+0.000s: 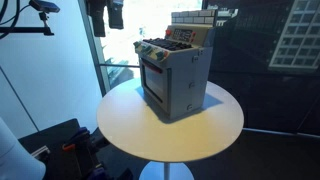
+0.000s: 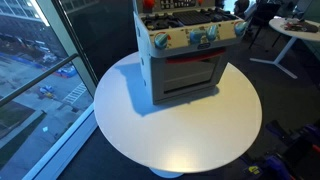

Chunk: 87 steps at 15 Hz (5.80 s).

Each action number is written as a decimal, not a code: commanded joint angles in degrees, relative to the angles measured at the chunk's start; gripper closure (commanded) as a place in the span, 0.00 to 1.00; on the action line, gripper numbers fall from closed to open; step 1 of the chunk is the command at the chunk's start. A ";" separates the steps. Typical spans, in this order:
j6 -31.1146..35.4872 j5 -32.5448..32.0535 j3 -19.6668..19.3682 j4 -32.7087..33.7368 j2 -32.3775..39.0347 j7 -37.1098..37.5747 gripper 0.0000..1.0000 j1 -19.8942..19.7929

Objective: Twist the knob on the stove

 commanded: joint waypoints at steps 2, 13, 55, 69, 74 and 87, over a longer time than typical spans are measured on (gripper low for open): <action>-0.39 -0.54 -0.96 0.19 -0.11 0.63 0.00 1.39; 1.04 1.72 0.66 -0.02 1.11 2.40 0.00 5.00; 49.61 15.89 9.57 -14.25 5.05 22.95 0.00 7.62; 67.20 18.75 16.34 -16.55 11.35 28.27 0.00 8.60; 72.10 18.20 18.88 -15.39 15.17 30.70 0.00 7.90; 75.53 18.32 19.29 -16.33 16.69 30.42 0.00 8.27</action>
